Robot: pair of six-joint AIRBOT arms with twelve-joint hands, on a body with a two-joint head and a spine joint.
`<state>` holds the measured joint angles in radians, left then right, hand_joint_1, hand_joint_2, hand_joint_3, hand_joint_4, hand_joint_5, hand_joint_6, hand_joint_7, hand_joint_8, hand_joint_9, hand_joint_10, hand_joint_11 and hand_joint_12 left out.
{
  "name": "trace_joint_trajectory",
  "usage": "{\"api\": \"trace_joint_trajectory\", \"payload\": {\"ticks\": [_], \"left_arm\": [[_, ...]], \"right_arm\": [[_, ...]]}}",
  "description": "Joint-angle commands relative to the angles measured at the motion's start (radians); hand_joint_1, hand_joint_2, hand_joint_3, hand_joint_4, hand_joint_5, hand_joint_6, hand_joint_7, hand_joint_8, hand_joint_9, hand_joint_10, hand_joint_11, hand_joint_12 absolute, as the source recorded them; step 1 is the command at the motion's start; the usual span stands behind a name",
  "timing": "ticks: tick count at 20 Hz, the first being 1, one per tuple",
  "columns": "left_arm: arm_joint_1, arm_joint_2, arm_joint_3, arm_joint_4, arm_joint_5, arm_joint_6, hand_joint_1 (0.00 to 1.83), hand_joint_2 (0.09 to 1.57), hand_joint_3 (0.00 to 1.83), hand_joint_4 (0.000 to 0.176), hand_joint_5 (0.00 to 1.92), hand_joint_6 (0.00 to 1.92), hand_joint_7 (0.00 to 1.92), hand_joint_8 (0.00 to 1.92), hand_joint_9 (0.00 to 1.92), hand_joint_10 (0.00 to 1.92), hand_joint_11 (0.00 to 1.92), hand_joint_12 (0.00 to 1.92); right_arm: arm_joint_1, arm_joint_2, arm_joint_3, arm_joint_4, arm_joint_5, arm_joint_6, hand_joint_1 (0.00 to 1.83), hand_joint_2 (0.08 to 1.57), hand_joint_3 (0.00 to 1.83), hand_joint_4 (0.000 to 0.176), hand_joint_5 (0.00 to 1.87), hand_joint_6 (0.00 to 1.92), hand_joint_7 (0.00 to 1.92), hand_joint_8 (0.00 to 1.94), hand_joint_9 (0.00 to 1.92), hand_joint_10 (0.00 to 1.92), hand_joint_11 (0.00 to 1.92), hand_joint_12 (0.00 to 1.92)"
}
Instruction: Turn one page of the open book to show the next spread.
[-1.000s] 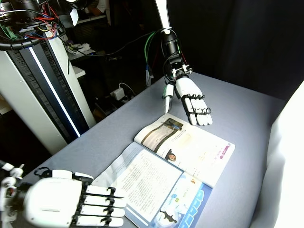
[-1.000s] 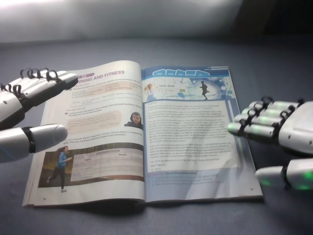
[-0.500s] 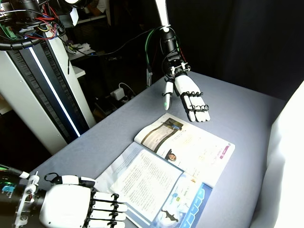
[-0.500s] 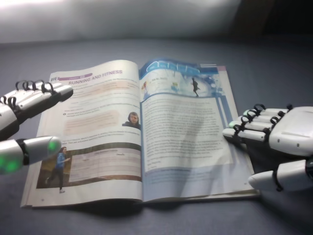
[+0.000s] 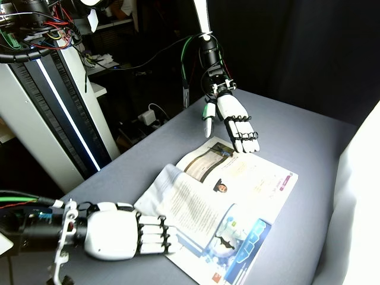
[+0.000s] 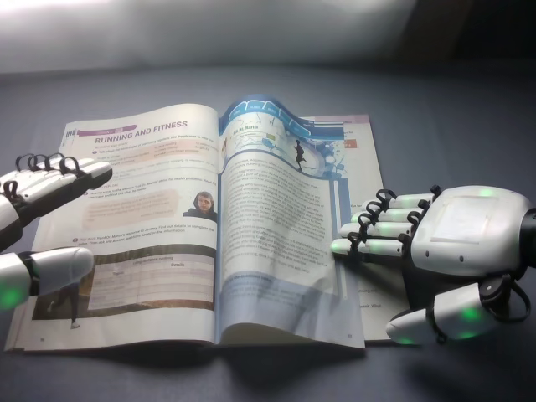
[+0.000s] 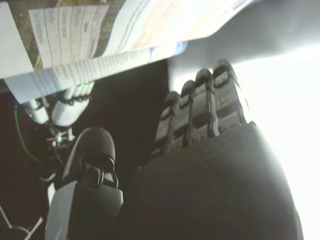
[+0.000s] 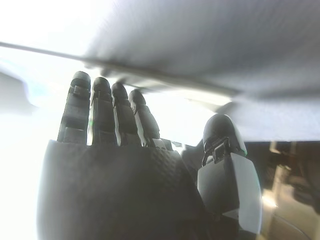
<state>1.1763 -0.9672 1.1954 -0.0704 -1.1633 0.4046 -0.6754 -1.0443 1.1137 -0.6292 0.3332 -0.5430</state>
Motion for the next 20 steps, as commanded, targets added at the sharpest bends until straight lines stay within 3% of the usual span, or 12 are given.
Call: {"api": "trace_joint_trajectory", "payload": {"ticks": [1,3,6,7,12,15,16,18,20], "left_arm": [[-0.002,0.007,-0.006,-0.022,-0.127,-0.004,0.09,1.38,0.00,0.010,0.00,0.00,0.00,0.00,0.00,0.00,0.00,0.00],[0.011,0.008,-0.009,-0.037,-0.139,-0.004,0.11,1.37,0.00,0.026,0.00,0.00,0.00,0.00,0.00,0.00,0.00,0.00],[0.019,0.008,-0.011,-0.047,-0.145,-0.004,0.10,1.37,0.00,0.026,0.00,0.00,0.00,0.00,0.00,0.00,0.00,0.00],[0.023,0.008,-0.013,-0.050,-0.145,-0.004,0.09,1.37,0.00,0.039,0.00,0.00,0.00,0.00,0.00,0.00,0.00,0.00],[0.047,0.006,-0.018,-0.067,-0.147,-0.004,0.14,1.38,0.00,0.021,0.00,0.00,0.00,0.00,0.00,0.00,0.00,0.00],[0.053,0.002,-0.018,-0.067,-0.135,-0.005,0.11,1.38,0.00,0.023,0.01,0.00,0.00,0.00,0.00,0.00,0.00,0.00],[0.055,0.001,-0.017,-0.067,-0.131,-0.006,0.11,1.38,0.00,0.035,0.02,0.01,0.00,0.00,0.00,0.00,0.00,0.00],[0.062,-0.005,-0.016,-0.068,-0.128,-0.007,0.11,1.38,0.00,0.038,0.02,0.01,0.00,0.00,0.00,0.00,0.00,0.00],[0.071,-0.016,-0.011,-0.073,-0.128,-0.015,0.13,1.39,0.00,0.030,0.06,0.01,0.00,0.00,0.00,0.00,0.00,0.00]], "right_arm": [[0.011,0.006,-0.002,0.011,0.061,0.007,0.00,1.23,0.00,0.000,0.00,0.00,0.00,0.00,0.00,0.00,0.00,0.00],[0.011,0.011,-0.006,0.011,0.061,0.007,0.00,1.22,0.00,0.000,0.00,0.00,0.00,0.00,0.00,0.00,0.00,0.00],[0.010,0.009,0.005,0.007,0.059,0.007,0.00,1.21,0.00,0.000,0.00,0.00,0.00,0.00,0.00,0.00,0.00,0.00],[0.010,-0.002,0.012,0.007,0.059,0.007,0.00,1.22,0.00,0.000,0.00,0.00,0.00,0.00,0.00,0.00,0.00,0.00],[0.029,-0.075,0.055,0.007,0.087,0.007,0.00,1.20,0.00,0.000,0.00,0.00,0.00,0.00,0.00,0.00,0.00,0.00],[0.059,-0.111,0.077,0.007,0.115,0.007,0.00,1.22,0.00,0.000,0.00,0.00,0.00,0.00,0.00,0.00,0.00,0.00],[0.071,-0.123,0.084,0.007,0.124,0.007,0.00,1.24,0.00,0.000,0.00,0.00,0.00,0.00,0.00,0.00,0.00,0.00],[0.093,-0.155,0.106,0.010,0.154,0.007,0.00,1.23,0.00,0.000,0.00,0.00,0.00,0.00,0.00,0.00,0.00,0.00],[0.108,-0.188,0.132,0.018,0.200,0.007,0.00,1.21,0.00,0.000,0.00,0.00,0.00,0.00,0.00,0.00,0.00,0.00]]}}
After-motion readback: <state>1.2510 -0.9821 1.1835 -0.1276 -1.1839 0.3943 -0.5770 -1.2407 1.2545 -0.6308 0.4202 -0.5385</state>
